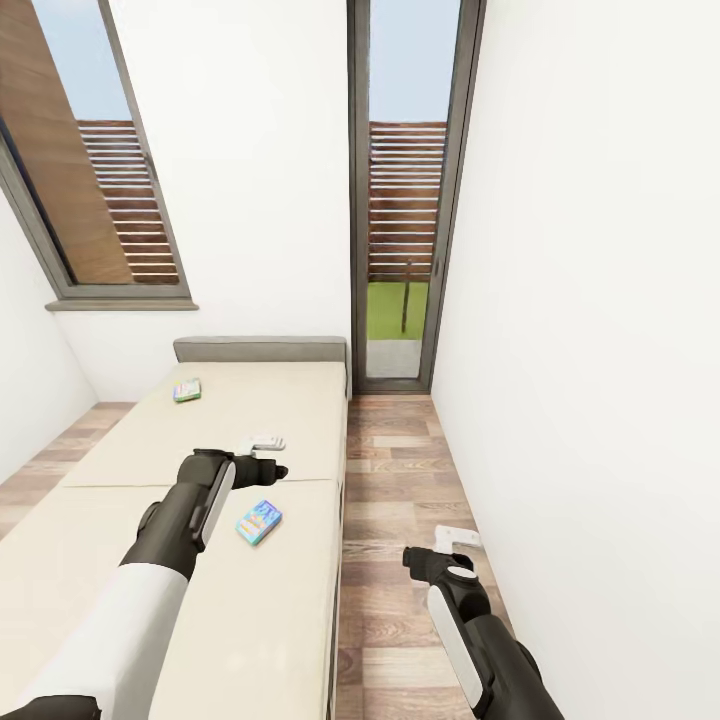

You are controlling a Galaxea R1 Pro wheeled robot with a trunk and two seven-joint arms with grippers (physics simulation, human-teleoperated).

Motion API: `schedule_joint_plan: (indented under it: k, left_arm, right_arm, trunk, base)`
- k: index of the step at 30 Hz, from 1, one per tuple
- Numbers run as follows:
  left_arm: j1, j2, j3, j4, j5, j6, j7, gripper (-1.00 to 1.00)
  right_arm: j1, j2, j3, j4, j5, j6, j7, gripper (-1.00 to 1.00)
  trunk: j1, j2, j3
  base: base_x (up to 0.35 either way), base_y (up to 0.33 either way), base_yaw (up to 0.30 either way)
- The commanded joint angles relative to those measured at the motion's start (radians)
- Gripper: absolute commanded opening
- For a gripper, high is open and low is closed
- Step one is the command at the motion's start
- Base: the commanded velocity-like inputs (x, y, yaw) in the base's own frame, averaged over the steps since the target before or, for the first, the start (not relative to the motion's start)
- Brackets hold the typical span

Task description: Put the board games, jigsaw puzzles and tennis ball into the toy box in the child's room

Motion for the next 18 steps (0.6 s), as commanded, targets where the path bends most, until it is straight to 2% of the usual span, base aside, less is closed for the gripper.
schedule_joint_plan:
  k: [1, 18]
  left_arm:
    - [-0.001, -0.001, 0.002, -0.001, -0.010, 0.004, -0.008, 1.00]
    - [-0.001, 0.001, 0.008, 0.012, -0.013, 0.001, -0.006, 1.00]
  right_arm:
    - [-0.001, 0.000, 0.002, -0.002, -0.010, 0.002, -0.009, 1.00]
    - [-0.001, 0.000, 0.005, -0.009, -0.009, 0.008, -0.015, 1.00]
  trunk:
    - [0.001, -0.002, -0.002]
    - [0.001, -0.002, -0.006]
  base:
    - [0.000, 0.000, 0.000]
    - [0.000, 0.000, 0.000]
